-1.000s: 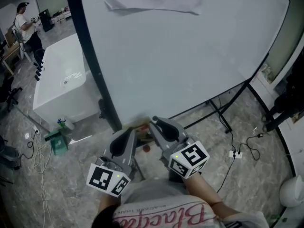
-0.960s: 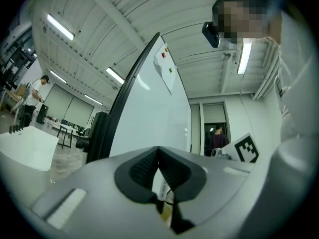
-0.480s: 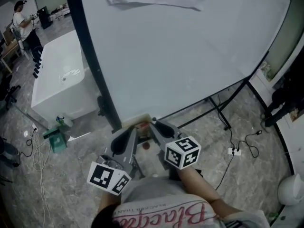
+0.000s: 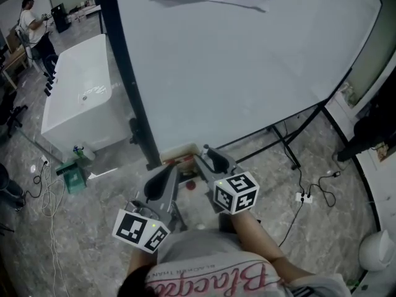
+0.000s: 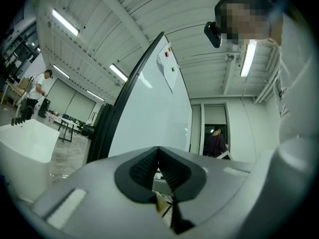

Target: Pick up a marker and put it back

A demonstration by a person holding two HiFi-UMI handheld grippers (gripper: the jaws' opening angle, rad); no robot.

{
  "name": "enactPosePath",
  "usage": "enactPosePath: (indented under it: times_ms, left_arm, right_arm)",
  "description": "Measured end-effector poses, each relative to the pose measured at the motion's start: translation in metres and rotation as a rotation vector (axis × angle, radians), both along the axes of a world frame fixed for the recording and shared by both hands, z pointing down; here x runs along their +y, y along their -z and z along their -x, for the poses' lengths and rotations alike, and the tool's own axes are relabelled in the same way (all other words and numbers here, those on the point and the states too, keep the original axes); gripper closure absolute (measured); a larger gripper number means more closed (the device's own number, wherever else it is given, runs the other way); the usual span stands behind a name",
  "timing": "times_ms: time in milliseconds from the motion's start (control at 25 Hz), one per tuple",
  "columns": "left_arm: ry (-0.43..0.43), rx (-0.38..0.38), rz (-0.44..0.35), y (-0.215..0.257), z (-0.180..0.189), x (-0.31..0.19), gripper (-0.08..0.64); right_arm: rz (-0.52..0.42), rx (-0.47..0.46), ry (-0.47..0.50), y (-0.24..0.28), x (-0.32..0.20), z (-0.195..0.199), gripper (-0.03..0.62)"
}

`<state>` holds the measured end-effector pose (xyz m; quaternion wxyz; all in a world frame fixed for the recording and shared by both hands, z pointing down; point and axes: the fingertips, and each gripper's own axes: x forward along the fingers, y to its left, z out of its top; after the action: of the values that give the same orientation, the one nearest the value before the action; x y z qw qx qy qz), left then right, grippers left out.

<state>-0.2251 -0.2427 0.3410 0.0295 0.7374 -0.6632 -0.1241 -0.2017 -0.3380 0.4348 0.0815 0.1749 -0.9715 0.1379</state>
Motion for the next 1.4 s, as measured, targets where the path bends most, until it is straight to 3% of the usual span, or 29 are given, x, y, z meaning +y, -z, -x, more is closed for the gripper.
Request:
enactPosePath:
  times_ms: [160, 400, 480, 600, 760, 1400]
  left_arm:
    - [0.009, 0.007, -0.002, -0.001, 0.003, 0.004, 0.561]
    - [0.001, 0.01, -0.003, 0.0, 0.004, 0.004, 0.561]
    - [-0.01, 0.01, -0.007, 0.001, 0.004, 0.003, 0.561]
    - [-0.023, 0.01, -0.011, 0.002, 0.002, 0.001, 0.561]
    - [-0.032, 0.012, -0.014, 0.004, 0.001, 0.001, 0.561]
    - [-0.038, 0.017, -0.023, 0.006, -0.001, 0.002, 0.561]
  right_arm:
    - [-0.041, -0.084, -0.014, 0.024, -0.001, -0.01, 0.396]
    - [-0.164, -0.191, -0.038, 0.081, 0.004, -0.033, 0.39]
    - [-0.208, -0.221, -0.041, 0.098, 0.011, -0.041, 0.416]
    - [-0.271, -0.252, -0.059, 0.114, 0.022, -0.054, 0.511]
    - [-0.319, -0.257, -0.058, 0.118, 0.034, -0.063, 0.591]
    - [-0.332, -0.187, 0.009, 0.106, 0.056, -0.052, 0.592]
